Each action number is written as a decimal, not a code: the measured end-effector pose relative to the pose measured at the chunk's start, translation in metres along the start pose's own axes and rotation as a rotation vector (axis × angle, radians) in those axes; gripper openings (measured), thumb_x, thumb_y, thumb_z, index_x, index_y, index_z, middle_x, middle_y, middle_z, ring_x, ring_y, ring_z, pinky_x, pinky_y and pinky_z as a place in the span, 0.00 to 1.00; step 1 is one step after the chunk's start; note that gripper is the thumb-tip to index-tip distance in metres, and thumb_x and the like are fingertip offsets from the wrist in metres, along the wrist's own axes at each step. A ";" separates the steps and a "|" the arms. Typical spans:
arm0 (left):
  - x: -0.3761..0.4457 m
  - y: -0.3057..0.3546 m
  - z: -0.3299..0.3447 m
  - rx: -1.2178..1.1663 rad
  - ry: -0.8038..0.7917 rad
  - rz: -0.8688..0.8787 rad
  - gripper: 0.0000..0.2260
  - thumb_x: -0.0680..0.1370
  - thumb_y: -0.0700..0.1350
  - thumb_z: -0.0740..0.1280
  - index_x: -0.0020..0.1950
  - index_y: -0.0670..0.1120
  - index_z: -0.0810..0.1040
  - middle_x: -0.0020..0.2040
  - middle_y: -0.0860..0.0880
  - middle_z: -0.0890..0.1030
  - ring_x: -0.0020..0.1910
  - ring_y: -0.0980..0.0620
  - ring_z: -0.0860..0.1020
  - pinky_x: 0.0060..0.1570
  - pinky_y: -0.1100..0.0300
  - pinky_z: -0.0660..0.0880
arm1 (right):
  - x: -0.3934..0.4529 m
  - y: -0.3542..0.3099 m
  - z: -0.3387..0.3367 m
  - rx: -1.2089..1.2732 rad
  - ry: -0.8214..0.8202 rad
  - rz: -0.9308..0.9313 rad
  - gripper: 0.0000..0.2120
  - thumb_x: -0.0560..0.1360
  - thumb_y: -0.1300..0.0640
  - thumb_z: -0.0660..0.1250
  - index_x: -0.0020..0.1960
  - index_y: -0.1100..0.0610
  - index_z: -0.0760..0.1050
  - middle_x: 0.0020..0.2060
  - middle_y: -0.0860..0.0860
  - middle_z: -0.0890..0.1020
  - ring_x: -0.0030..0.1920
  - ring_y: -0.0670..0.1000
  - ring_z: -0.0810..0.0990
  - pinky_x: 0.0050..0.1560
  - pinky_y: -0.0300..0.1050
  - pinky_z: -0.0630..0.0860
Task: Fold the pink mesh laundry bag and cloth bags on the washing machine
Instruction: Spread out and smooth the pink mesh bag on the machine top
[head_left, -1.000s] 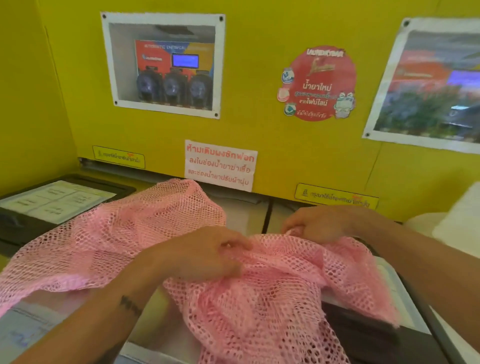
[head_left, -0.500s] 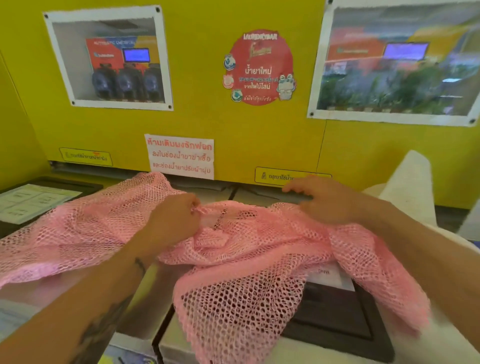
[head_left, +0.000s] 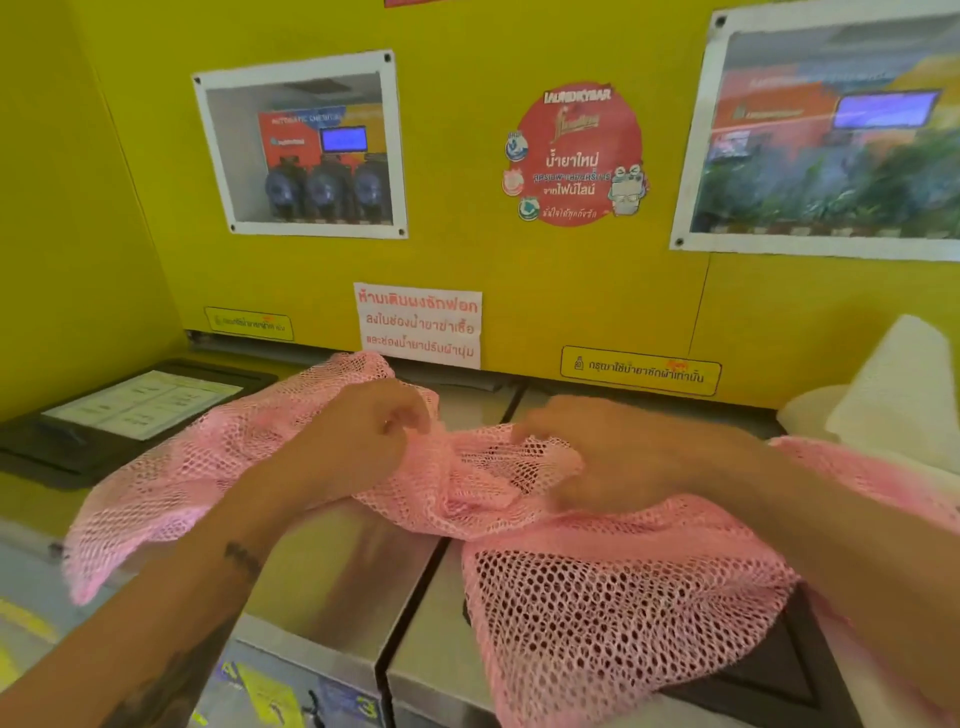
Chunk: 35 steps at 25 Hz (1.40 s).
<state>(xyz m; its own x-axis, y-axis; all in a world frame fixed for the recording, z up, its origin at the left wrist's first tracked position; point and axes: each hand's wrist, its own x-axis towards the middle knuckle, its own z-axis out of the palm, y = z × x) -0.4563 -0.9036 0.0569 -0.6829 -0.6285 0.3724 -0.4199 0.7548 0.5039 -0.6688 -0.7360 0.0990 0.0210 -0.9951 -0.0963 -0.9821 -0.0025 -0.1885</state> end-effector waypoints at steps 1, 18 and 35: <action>-0.008 -0.004 -0.008 0.041 0.007 -0.009 0.17 0.72 0.32 0.60 0.39 0.54 0.77 0.44 0.55 0.80 0.45 0.58 0.76 0.43 0.60 0.71 | 0.008 -0.016 0.011 0.073 -0.036 -0.058 0.37 0.72 0.45 0.72 0.76 0.44 0.59 0.74 0.44 0.66 0.71 0.48 0.67 0.70 0.46 0.64; -0.063 -0.111 -0.041 0.247 0.241 -0.139 0.14 0.70 0.31 0.66 0.41 0.52 0.76 0.44 0.51 0.79 0.45 0.48 0.76 0.44 0.55 0.72 | 0.107 0.030 -0.013 -0.077 0.381 0.512 0.06 0.75 0.62 0.63 0.52 0.59 0.75 0.56 0.59 0.79 0.52 0.59 0.77 0.54 0.56 0.77; -0.056 -0.055 -0.023 0.331 -0.287 -0.145 0.06 0.78 0.49 0.65 0.46 0.47 0.77 0.48 0.49 0.75 0.53 0.45 0.74 0.53 0.53 0.70 | 0.091 -0.054 0.008 0.310 -0.106 -0.002 0.04 0.77 0.60 0.67 0.51 0.56 0.80 0.41 0.49 0.82 0.41 0.47 0.78 0.40 0.41 0.74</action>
<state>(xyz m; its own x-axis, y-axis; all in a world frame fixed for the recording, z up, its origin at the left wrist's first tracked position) -0.3815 -0.9145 0.0259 -0.7211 -0.6901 0.0616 -0.6600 0.7113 0.2416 -0.6127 -0.8252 0.0926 0.0579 -0.9793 -0.1938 -0.8785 0.0423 -0.4759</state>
